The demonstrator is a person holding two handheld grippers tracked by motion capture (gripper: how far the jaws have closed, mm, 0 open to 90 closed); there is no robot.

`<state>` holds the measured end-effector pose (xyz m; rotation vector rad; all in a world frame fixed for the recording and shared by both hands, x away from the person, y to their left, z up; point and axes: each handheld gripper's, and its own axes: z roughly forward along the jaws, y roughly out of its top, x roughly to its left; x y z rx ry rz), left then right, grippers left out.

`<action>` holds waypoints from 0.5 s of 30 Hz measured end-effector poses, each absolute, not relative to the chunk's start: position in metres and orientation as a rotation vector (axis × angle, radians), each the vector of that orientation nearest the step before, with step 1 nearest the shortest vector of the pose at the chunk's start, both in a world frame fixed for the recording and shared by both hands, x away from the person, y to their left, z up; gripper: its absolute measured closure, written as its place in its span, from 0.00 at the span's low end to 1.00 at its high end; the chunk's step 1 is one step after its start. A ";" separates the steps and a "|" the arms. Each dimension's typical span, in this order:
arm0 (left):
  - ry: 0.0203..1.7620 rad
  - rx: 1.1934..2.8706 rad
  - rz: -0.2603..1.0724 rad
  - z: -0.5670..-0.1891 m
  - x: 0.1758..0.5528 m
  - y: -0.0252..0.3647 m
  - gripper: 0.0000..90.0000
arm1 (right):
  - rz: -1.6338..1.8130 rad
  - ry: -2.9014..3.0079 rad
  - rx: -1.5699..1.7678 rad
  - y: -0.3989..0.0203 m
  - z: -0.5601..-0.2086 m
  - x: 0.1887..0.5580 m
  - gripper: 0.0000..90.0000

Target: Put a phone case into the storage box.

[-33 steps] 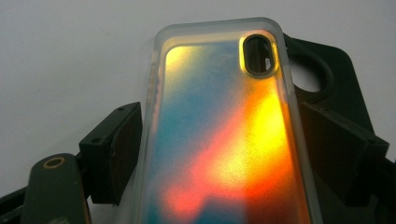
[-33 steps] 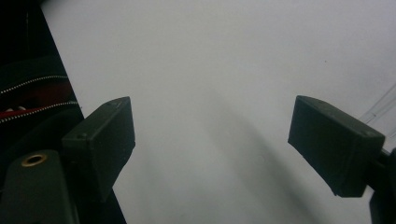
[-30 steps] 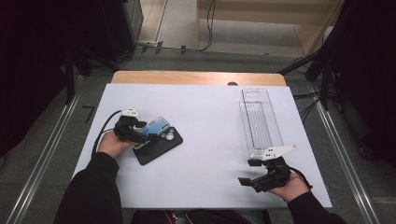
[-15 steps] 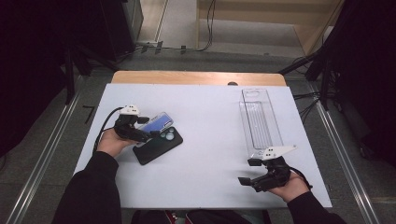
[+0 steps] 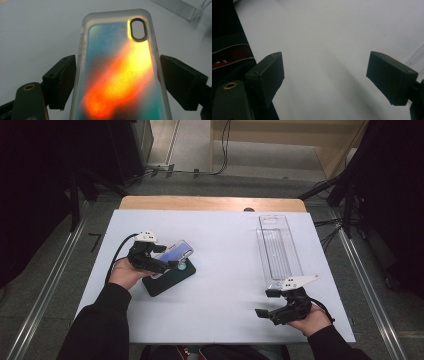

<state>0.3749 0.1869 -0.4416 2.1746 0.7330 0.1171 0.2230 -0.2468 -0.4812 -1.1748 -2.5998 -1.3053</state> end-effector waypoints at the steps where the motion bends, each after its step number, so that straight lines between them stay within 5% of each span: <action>1: 0.738 2.171 0.118 -0.440 0.373 0.185 0.19 | -1.307 -2.600 -1.179 -0.247 -0.481 0.223 0.14; 15: 0.833 2.090 0.139 -0.431 0.353 0.167 0.19 | -1.318 -2.560 -1.241 -0.246 -0.480 0.223 0.14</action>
